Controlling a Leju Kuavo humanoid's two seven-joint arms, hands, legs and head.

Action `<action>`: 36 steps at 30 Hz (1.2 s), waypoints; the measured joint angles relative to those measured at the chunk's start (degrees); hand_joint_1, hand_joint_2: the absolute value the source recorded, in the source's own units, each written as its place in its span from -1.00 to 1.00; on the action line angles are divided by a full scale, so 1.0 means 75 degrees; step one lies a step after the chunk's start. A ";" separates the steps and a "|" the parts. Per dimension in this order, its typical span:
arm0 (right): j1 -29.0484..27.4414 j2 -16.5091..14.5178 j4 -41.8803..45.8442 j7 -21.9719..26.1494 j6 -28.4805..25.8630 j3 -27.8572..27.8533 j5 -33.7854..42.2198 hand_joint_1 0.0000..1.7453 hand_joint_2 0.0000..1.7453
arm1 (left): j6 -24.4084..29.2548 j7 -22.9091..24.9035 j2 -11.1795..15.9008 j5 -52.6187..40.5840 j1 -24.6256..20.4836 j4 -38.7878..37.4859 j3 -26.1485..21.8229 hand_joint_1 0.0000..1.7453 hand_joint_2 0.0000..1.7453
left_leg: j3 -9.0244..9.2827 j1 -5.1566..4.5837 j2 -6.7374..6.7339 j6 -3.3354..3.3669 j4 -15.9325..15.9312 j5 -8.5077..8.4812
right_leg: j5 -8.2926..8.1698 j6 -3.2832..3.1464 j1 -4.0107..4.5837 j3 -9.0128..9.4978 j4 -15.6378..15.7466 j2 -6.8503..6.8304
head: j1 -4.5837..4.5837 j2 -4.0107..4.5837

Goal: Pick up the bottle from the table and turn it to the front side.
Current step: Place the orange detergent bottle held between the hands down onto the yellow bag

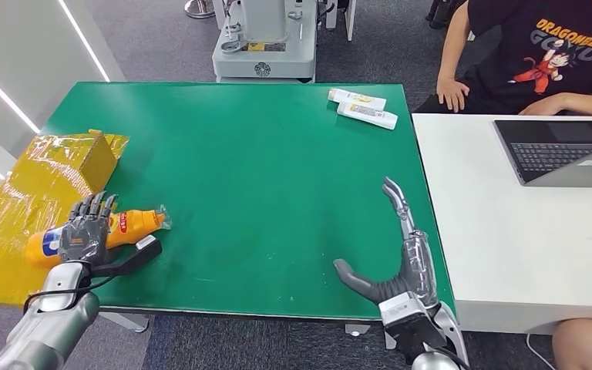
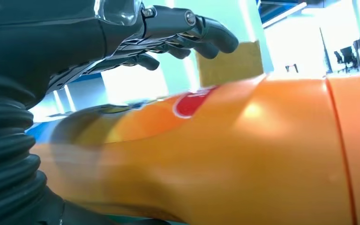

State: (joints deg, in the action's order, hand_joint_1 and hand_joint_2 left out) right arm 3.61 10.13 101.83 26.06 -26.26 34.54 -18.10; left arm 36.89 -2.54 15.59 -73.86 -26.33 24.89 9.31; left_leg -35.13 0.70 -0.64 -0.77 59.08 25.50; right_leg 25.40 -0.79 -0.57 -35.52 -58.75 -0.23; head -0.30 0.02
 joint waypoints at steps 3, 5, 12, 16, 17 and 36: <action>0.0074 0.0013 -0.0007 0.0070 -0.0025 0.0023 0.0115 -1.00 1.00 | 0.0188 -0.0267 0.0016 0.0117 0.0031 0.0066 -0.0191 -1.00 1.00 | -0.0001 0.0000 0.0001 0.0000 0.0000 0.0000 | 0.0000 0.0000 0.0000 0.0000 0.0000 -0.0001 | 0.0000 0.0000; 0.0141 0.0023 -0.0023 0.0120 -0.0031 0.0034 0.0191 -1.00 1.00 | 0.0244 -0.0406 0.0026 0.0191 0.0034 0.0133 -0.0281 -1.00 1.00 | -0.0002 0.0000 0.0001 0.0000 0.0000 0.0000 | 0.0000 0.0000 0.0000 0.0000 0.0000 -0.0002 | 0.0000 0.0000; 0.0309 -0.0001 -0.0183 0.0283 0.0036 0.0140 0.0539 -1.00 1.00 | 0.0318 -0.2200 0.0023 0.2228 0.0402 0.1354 -0.0835 -1.00 1.00 | -0.0001 0.0000 0.0002 0.0000 0.0001 -0.0001 | -0.0001 0.0000 0.0000 0.0000 0.0000 -0.0003 | 0.0000 0.0000; 0.0332 -0.0087 -0.0334 0.0313 -0.0050 0.0219 0.0569 -1.00 1.00 | 0.0063 -0.2708 0.0029 0.3443 0.0469 0.2340 -0.0927 -1.00 1.00 | -0.0005 0.0001 0.0026 0.0000 0.0002 -0.0002 | 0.0001 0.0001 0.0001 0.0000 0.0000 -0.0022 | 0.0000 0.0000; 0.0336 -0.0111 -0.0361 0.0328 -0.0074 0.0234 0.0567 -1.00 1.00 | -0.0012 -0.2729 0.0036 0.3589 0.0465 0.2584 -0.0921 -1.00 1.00 | -0.0005 0.0001 0.0027 0.0000 0.0001 -0.0002 | 0.0001 0.0001 0.0001 0.0001 0.0000 -0.0023 | 0.0000 0.0000; 0.0367 -0.0331 -0.0522 0.0596 -0.0157 0.0319 0.0744 -1.00 1.00 | -0.1638 -0.3828 -0.0418 0.9590 0.0733 0.7226 -0.0117 -1.00 1.00 | -0.0008 -0.0003 0.0031 0.0003 0.0005 -0.0001 | 0.0000 0.0002 -0.0003 0.0003 0.0004 -0.0027 | 0.0000 0.0000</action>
State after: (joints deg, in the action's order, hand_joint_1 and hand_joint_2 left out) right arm 6.36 7.64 97.92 30.53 -27.44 36.93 -12.52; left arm 24.60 -31.25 12.46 -1.94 -20.83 79.09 8.43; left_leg -35.20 0.67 -0.41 -0.75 59.12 25.50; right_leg 25.40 -0.77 -0.59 -35.50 -58.72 -0.43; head -0.30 0.02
